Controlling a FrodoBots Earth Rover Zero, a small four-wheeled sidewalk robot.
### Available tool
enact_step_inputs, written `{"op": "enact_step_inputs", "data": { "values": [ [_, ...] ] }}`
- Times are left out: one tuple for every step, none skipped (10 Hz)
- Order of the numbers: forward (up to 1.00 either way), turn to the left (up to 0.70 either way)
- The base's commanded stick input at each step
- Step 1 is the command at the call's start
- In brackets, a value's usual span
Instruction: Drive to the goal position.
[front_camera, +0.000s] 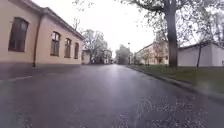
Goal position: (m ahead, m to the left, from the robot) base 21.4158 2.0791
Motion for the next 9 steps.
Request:
{"op": "enact_step_inputs", "data": {
  "values": [
    [1.0, 0.0],
    [1.0, 0.0],
    [1.0, 0.0],
    [1.0, 0.0],
    [1.0, 0.0],
    [1.0, 0.0],
    [1.0, 0.0],
    [1.0, 0.0],
    [1.0, 0.0]
  ]
}}
